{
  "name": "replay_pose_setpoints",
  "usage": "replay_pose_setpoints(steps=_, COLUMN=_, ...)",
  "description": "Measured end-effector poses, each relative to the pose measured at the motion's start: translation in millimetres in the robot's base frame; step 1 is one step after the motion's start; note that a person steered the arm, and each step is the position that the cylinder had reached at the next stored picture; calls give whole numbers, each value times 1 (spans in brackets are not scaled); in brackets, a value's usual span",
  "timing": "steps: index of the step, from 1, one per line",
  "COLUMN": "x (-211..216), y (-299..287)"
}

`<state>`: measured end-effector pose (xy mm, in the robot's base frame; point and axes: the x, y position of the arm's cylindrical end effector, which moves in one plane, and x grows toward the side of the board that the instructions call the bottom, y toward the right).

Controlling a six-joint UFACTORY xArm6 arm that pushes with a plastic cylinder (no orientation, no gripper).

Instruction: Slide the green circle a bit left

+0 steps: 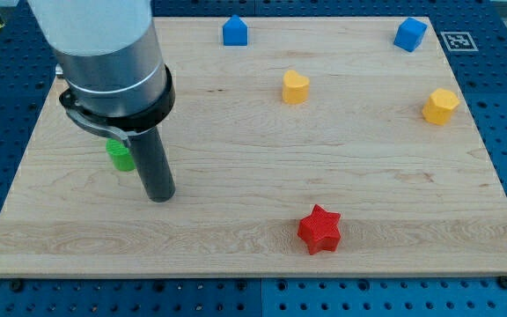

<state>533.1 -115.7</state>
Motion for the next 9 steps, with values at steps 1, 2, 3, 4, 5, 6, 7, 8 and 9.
replay_pose_setpoints(steps=1, x=0, y=2)
replay_pose_setpoints(steps=2, x=0, y=21)
replay_pose_setpoints(steps=3, x=-25, y=21)
replay_pose_setpoints(steps=4, x=-32, y=14)
replay_pose_setpoints(steps=5, x=-40, y=-15)
replay_pose_setpoints(steps=6, x=-43, y=-41)
replay_pose_setpoints(steps=7, x=-46, y=-59)
replay_pose_setpoints(steps=8, x=-45, y=-59)
replay_pose_setpoints(steps=9, x=-23, y=-46)
